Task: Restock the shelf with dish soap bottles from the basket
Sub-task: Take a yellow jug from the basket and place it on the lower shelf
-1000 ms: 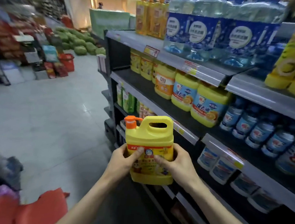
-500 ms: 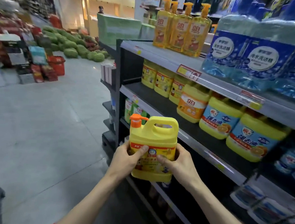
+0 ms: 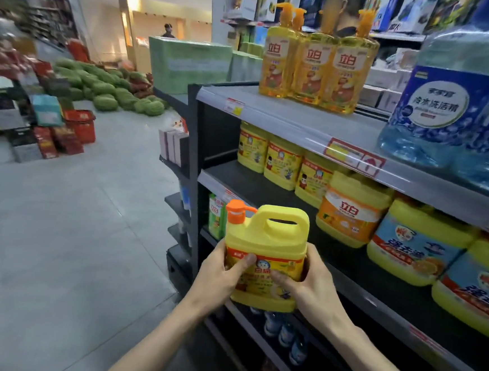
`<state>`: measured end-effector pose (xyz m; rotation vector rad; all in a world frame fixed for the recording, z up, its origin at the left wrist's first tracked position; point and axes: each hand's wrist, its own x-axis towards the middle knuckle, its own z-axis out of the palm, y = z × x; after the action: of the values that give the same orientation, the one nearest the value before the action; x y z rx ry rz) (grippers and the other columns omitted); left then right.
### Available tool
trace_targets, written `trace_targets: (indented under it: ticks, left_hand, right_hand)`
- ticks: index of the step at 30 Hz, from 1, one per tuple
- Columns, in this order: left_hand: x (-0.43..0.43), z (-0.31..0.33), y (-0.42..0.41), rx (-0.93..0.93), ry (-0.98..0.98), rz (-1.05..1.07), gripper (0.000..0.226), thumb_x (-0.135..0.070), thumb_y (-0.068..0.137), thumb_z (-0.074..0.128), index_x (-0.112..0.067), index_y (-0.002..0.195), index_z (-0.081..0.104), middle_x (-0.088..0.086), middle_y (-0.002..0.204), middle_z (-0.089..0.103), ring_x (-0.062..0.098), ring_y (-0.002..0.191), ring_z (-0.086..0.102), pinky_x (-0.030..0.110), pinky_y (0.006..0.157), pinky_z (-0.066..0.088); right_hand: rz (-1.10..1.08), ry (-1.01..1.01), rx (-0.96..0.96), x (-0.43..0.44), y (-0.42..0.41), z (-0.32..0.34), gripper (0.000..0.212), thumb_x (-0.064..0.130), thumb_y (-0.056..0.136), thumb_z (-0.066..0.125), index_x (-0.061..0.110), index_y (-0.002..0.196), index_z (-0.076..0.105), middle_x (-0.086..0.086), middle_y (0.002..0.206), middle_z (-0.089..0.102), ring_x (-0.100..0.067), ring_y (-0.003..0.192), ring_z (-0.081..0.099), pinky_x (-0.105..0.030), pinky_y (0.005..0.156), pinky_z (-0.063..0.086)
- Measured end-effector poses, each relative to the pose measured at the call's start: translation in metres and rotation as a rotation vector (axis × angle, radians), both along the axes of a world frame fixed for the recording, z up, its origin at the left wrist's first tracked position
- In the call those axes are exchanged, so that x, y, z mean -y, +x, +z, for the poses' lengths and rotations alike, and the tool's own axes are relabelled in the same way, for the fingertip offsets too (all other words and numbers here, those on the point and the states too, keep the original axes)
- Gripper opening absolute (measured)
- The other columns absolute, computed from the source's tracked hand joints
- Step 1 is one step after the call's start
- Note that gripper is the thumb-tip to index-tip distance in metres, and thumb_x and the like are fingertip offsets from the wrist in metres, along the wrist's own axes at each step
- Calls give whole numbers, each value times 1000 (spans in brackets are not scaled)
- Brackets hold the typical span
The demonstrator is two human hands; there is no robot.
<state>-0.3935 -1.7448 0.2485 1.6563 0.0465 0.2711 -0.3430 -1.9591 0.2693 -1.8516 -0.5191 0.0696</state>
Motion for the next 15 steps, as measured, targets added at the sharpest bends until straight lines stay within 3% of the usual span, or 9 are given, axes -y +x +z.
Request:
trace_targets:
  ticks: [3, 7, 11, 15]
  left_hand:
    - [-25, 7, 37, 16, 41, -2, 57, -72, 87, 72, -43, 134, 58, -18, 129, 72, 3, 121, 68, 26, 99, 57]
    - [-59, 13, 90, 47, 136, -4, 40, -67, 92, 71, -58, 128, 56, -20, 130, 70, 3, 123, 66, 22, 97, 57]
    - [-82, 21, 129, 83, 176, -26, 47, -64, 94, 70, -57, 136, 51, -21, 134, 67, 3, 128, 63, 16, 100, 53]
    - [-107, 27, 166, 126, 190, -67, 53, -52, 97, 72, -48, 146, 51, -19, 136, 67, 3, 129, 62, 11, 100, 49]
  right_hand:
    - [9, -14, 28, -20, 40, 5, 66, 40, 85, 87, 31, 140, 51, 13, 123, 73, -4, 111, 72, -37, 91, 64]
    - [-11, -2, 83, -48, 93, 2, 64, 52, 84, 85, 44, 135, 48, 11, 111, 76, 3, 79, 73, -16, 60, 57]
    - [-12, 114, 73, -79, 125, -3, 53, 42, 90, 81, 49, 136, 55, 22, 125, 70, 4, 113, 68, -11, 84, 56]
    - [-54, 187, 32, -108, 152, -18, 54, 37, 97, 76, 41, 145, 50, 17, 130, 70, -1, 121, 66, -25, 95, 60]
